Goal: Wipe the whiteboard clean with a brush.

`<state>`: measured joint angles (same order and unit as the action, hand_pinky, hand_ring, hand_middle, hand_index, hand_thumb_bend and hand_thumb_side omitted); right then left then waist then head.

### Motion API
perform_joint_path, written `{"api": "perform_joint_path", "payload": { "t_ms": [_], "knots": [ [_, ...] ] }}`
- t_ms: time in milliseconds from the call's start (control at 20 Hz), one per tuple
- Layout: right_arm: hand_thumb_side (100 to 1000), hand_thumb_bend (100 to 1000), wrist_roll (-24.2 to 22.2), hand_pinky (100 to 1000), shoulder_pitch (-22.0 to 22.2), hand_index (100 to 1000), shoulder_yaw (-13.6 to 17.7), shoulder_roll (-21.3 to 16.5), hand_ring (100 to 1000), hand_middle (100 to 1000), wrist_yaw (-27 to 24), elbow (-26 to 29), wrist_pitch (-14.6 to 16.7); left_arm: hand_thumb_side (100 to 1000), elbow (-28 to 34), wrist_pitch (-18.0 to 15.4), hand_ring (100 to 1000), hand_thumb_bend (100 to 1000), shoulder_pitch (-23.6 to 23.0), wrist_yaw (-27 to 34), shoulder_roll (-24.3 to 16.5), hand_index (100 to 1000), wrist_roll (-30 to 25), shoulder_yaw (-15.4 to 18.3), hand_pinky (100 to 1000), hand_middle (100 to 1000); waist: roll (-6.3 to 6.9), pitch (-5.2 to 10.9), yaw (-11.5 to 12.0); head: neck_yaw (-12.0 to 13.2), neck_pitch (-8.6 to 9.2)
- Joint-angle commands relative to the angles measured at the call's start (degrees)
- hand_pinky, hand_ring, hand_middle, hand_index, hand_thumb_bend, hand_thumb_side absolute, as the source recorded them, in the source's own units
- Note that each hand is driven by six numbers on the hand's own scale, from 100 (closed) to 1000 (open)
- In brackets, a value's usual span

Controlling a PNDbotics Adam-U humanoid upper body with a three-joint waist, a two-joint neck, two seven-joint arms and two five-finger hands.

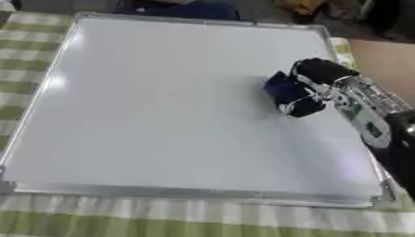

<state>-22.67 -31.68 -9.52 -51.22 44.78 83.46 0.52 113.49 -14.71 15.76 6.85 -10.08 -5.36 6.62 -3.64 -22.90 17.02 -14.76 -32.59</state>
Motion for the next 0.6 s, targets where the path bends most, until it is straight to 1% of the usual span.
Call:
{"api": "perform_joint_path", "payload": {
  "t_ms": [50,600],
  "knots": [
    [450,100,-1.5,224,0.3,330,-1.1,-1.2,194,257,-1.3,2.2,0.5,1000,1.1,0.2,491,100,0.7,0.2,-0.9,427,0.1,0.1,503,491,0.11,1.40,0.0,-0.1,0.42],
    [438,100,-6.5,218,1.3,328,-3.9,-0.4,184,245,-4.7,7.9,1.5,1000,1.1,0.5,490,100,0.7,0.4,-0.8,428,0.1,0.0,504,491,-0.02,1.93,0.1,-0.2,0.27]
  ]
}}
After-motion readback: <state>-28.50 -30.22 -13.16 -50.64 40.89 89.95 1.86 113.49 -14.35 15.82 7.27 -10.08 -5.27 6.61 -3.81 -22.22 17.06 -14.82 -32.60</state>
